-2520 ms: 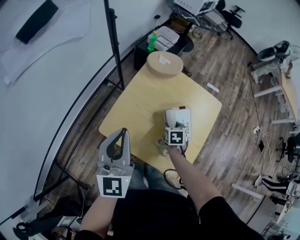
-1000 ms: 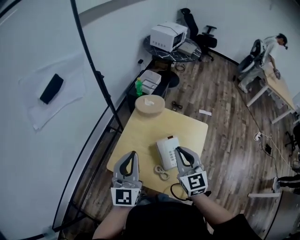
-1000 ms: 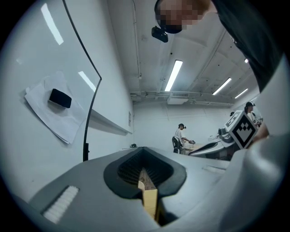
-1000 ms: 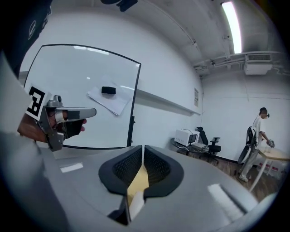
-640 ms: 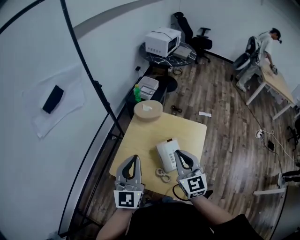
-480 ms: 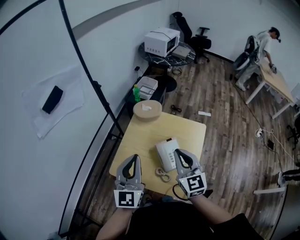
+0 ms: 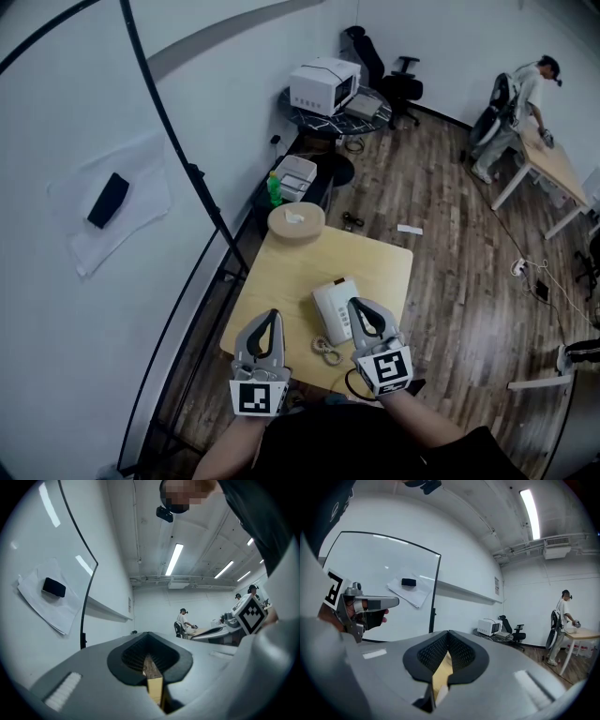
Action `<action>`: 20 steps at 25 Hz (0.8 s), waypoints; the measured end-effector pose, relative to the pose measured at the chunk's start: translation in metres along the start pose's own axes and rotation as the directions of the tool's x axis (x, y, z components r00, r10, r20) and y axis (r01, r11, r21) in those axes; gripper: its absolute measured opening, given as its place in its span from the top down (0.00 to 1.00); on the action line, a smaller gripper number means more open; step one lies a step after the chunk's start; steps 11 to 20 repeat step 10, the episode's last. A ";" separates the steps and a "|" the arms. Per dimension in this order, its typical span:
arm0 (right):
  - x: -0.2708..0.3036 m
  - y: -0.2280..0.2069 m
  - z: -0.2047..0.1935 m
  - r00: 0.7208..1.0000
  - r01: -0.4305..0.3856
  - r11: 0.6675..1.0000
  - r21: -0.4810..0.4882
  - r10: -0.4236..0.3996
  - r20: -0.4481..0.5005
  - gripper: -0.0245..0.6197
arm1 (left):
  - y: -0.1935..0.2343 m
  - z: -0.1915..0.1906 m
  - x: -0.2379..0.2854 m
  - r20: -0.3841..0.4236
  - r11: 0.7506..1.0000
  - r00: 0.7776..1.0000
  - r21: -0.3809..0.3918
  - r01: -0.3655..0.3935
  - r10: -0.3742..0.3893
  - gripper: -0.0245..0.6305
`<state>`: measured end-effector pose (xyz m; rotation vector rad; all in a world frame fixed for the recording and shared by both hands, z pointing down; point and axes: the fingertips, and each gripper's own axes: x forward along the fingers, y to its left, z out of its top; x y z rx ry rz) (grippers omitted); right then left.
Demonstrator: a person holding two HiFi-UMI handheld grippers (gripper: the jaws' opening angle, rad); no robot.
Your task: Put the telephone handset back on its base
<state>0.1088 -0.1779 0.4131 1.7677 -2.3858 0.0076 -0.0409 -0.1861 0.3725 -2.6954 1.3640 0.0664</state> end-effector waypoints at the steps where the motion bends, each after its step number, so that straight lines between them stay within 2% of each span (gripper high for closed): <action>1: 0.000 0.000 0.001 1.000 0.000 1.000 0.000 0.000 0.001 0.95 | 0.001 0.001 0.000 0.001 1.000 1.000 0.000 -0.001 0.001 0.96; 20: 0.002 0.003 0.004 1.000 0.001 1.000 -0.015 0.000 0.013 0.95 | 0.005 0.002 0.001 -0.002 1.000 1.000 -0.003 0.005 -0.005 0.96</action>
